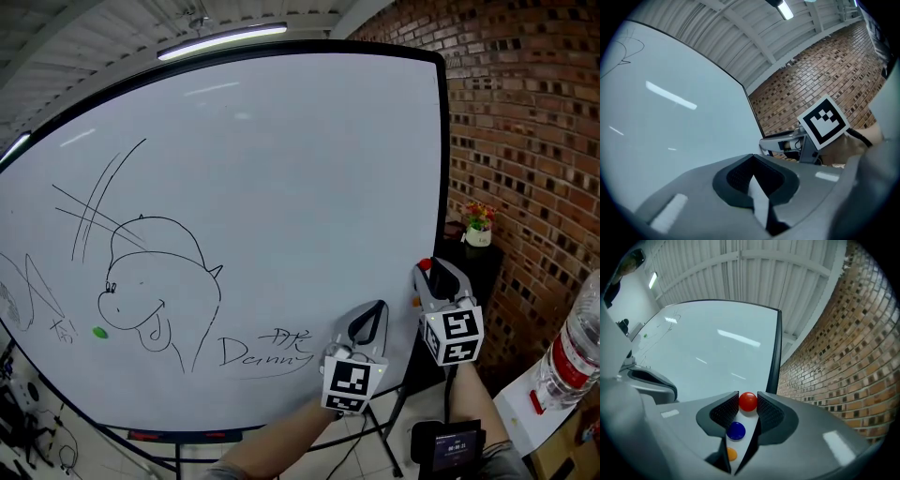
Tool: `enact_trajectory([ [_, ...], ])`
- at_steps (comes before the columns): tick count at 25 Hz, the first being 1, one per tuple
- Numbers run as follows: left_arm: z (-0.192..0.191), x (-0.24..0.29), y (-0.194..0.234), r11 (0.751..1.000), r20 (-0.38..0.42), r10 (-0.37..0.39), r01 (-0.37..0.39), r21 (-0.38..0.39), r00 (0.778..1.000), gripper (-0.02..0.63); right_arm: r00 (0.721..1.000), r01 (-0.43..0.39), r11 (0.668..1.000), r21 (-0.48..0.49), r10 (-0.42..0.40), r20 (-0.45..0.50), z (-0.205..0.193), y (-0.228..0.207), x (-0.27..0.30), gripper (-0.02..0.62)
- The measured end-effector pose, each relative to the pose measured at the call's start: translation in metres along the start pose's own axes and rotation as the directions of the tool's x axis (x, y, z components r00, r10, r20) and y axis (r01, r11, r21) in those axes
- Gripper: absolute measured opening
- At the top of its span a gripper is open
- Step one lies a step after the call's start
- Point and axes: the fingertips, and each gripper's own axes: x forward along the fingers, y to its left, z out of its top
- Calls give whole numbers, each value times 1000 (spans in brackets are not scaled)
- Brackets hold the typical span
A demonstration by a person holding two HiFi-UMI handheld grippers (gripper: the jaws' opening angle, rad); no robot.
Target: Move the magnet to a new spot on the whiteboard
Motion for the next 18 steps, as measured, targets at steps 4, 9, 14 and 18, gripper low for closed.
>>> enact_trajectory([
  [4, -3, 1, 3, 1000, -3, 9, -9, -4, 1000, -2, 999, -25, 998, 54, 23, 30, 2, -1, 2, 129],
  [9, -3, -3, 5, 1000, -6, 12, -12, -1, 1000, -2, 998, -53, 993, 109, 49, 44, 1, 0, 4, 132],
  [14, 0, -6, 6, 1000, -2, 14, -14, 5, 1000, -2, 997, -73, 986, 149, 67, 42, 0, 0, 4, 130],
  [18, 3, -8, 9, 1000, 1, 20, -20, 9, 1000, -2, 996, -79, 985, 155, 74, 39, 0, 0, 4, 130],
])
